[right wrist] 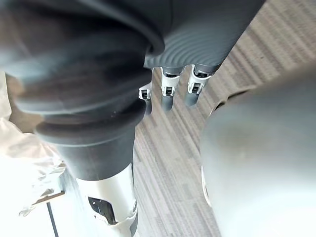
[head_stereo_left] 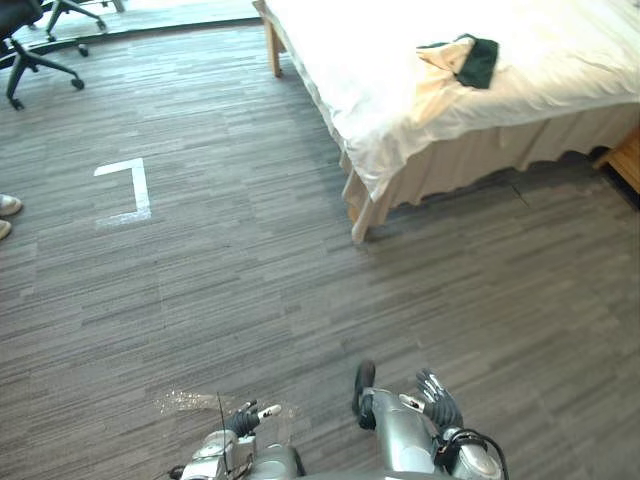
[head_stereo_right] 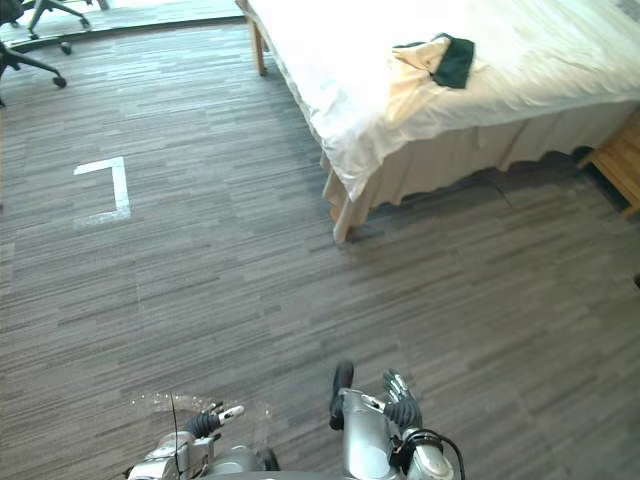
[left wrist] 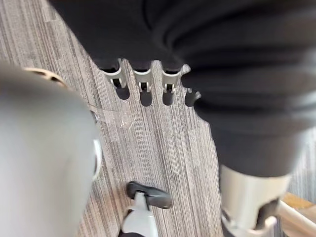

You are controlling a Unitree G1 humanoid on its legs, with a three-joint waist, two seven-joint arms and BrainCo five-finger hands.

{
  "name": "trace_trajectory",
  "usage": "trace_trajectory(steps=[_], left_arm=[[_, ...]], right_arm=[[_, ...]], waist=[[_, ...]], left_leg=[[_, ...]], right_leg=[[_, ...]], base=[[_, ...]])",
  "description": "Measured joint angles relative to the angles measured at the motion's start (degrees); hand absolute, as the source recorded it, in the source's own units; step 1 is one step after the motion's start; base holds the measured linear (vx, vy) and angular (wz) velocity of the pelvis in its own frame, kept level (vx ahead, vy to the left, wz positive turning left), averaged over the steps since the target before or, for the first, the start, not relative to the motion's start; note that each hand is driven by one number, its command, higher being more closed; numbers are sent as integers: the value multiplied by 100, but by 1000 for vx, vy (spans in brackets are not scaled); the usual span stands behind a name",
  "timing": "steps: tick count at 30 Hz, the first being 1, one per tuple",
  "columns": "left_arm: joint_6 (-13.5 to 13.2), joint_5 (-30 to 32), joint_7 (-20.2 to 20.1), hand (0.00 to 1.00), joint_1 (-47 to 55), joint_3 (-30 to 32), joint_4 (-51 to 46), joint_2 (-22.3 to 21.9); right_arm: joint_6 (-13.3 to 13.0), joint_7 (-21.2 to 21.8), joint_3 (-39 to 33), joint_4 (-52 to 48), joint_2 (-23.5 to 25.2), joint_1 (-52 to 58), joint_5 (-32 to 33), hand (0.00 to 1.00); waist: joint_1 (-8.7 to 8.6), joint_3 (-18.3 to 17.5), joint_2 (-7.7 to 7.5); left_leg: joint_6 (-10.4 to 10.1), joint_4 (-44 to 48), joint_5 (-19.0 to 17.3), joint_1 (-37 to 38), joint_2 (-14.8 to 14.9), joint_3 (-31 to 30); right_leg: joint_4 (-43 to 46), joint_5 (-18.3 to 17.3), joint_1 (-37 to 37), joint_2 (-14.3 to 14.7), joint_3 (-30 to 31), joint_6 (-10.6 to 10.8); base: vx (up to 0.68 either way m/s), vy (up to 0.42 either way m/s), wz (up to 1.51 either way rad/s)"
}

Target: Tidy the bed and pick cloth on bed and put in laundry

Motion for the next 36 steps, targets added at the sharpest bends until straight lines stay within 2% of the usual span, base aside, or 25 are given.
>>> trace_trajectory(steps=[1,2,4,6,7,9,10,11,12,13,14,15,17,18,20,21,22,23,24,25,28,30,32,34,36], left_arm=[[-127,64,-15,0,-5,47,-124,-26],[-268,115,-32,0,-5,76,-202,-38],[-454,119,-69,0,6,98,-283,-45],[-636,186,-220,0,102,254,-465,-115],[-679,203,-281,0,106,335,-472,-148],[-786,250,-337,0,112,368,-481,-199],[-765,308,-336,0,102,351,-481,-176],[-745,365,-315,0,100,318,-483,-138],[-698,517,-256,0,64,297,-449,-127],[-683,623,-215,0,23,280,-443,-22],[-683,632,-180,0,11,223,-417,43],[-619,617,-109,0,-51,10,-281,143],[-554,544,-25,0,-144,-287,-179,140],[-517,412,-23,0,-214,-401,-180,87],[-432,280,-14,0,-336,-397,-170,21],[-355,271,-6,0,-423,-383,-149,-2],[-397,279,8,0,-407,-316,-111,-32],[-453,287,17,0,-362,-270,-113,-48],[-558,291,128,0,-269,-98,13,-182],[-678,291,188,0,-64,-61,-49,-311],[-942,287,310,0,110,-318,-288,-382],[-883,288,386,0,172,-437,-481,-434],[-763,303,397,0,191,-554,-588,-424],[-641,358,356,0,209,-586,-671,-434],[-555,438,320,0,234,-739,-673,-329]], right_arm=[[5,2,-26,24,-10,4,0,0],[8,4,-71,33,28,45,5,0],[7,11,-60,10,98,79,4,0],[-4,8,-78,-82,223,92,20,0],[-2,1,-98,-81,244,83,36,0],[-7,-20,-180,-73,299,28,257,0],[-6,-49,-266,-69,378,71,401,0],[-9,-86,-308,-71,415,163,519,0],[-46,-144,-388,-82,462,145,727,0],[-61,-178,-485,-104,652,125,862,0],[-61,-214,-520,-106,735,126,925,0],[-58,-322,-525,-104,794,162,969,0],[-83,-547,-529,-91,737,269,1024,0],[-197,-748,-594,-103,710,274,1039,0],[-390,-1149,-651,-262,711,277,1030,0],[-538,-1584,-686,-475,719,259,977,0],[-740,-2420,-759,-798,760,288,687,0],[-815,-3022,-786,-1021,790,334,444,0],[-889,-4199,-920,-1431,729,349,-74,0],[-930,-5030,-1092,-1929,712,274,-287,0],[-1198,-6796,-1377,-4036,707,110,-1234,0],[-1184,-7500,-1406,-5084,603,-21,-1925,0],[-1124,-7903,-1503,-6102,490,-197,-2571,0],[-1042,-8104,-1811,-6807,259,-531,-3055,0],[-852,-7994,-2047,-7029,18,-716,-3182,0]], waist=[[45,44,64],[57,79,30],[163,108,-109],[374,60,-241],[389,57,-245],[418,37,-264],[485,-49,-323],[523,-159,-408],[551,-263,-495],[448,-281,-765],[360,-269,-847],[245,-267,-860],[186,-199,-721],[154,-179,-553],[99,-216,-510],[30,-238,-546],[24,-276,-608],[49,-322,-725],[59,-280,-583],[54,-362,-362],[62,-307,-213],[71,-348,-162],[82,-352,-156],[62,-355,-152],[31,-403,-235]], left_leg=[[-123,510,-149,-339,-44,-180],[-140,690,-286,-669,-197,-244],[-69,24,-368,-1000,-510,-29],[-56,-2008,-349,-1303,-690,641],[-65,-2504,-325,-1375,-736,687],[-165,-3529,-252,-1482,-827,762],[133,-3500,-22,-1467,-833,759],[291,-3426,126,-1438,-874,819],[623,-3390,457,-1286,-959,927],[744,-3495,252,-1036,-1172,1018],[755,-3566,159,-873,-1253,1019],[767,-3701,27,-487,-1273,975],[764,-4224,11,328,-1241,795],[746,-4546,23,790,-1151,725],[743,-4766,24,1159,-1081,676],[620,-4727,-17,1234,-1067,571],[306,-4630,-158,1324,-1068,565],[114,-4546,-285,1369,-1105,568],[-130,-4286,-614,1496,-987,527],[-184,-4033,-621,1406,-774,560],[-151,-4048,-614,1250,-707,580],[-59,-4025,-516,1299,-706,604],[-49,-3938,-505,1285,-710,580],[-43,-3947,-447,1312,-755,563],[-73,-3931,-163,1368,-927,455]], right_leg=[[-94,-84,307,79,51,-49],[-239,-235,773,114,102,-68],[-548,-465,1423,101,264,-83],[-724,-736,1801,78,552,109],[-713,-850,1874,82,596,196],[-554,-1380,2165,88,752,483],[-452,-1632,2321,19,874,570],[-338,-1747,2369,-57,935,636],[537,-1776,2056,-220,922,690],[1796,-1420,1538,-592,766,832],[2363,-992,1308,-721,735,888],[2822,-1119,1128,-790,690,843],[2563,-1293,1083,-717,421,747],[2103,-1334,1027,-643,133,726],[1258,-1301,761,-587,-54,715],[542,-1087,555,-518,6,664],[-396,-395,506,-464,84,537],[-825,247,505,-480,111,388],[-696,554,523,-444,37,218],[-675,535,544,-301,3,135],[-714,187,732,-243,6,132],[-570,26,775,-227,-3,173],[-582,-40,815,-240,-6,223],[-738,-44,918,-258,-7,234],[-1024,12,1200,-388,-3,307]], base=[[557,-252,-40],[656,-302,-36],[510,-230,-39],[487,-169,-61],[552,-131,-42],[703,-62,-41],[722,11,-54],[777,8,-76],[737,0,-56],[727,-20,-37],[700,-22,10],[697,-68,18],[629,-96,16],[527,-120,25],[576,-197,39],[542,-272,47],[454,-252,41],[464,-277,20],[432,-249,-1],[411,-237,-3],[309,-180,-1],[174,-58,0],[129,-24,1],[125,33,0],[115,43,11]])
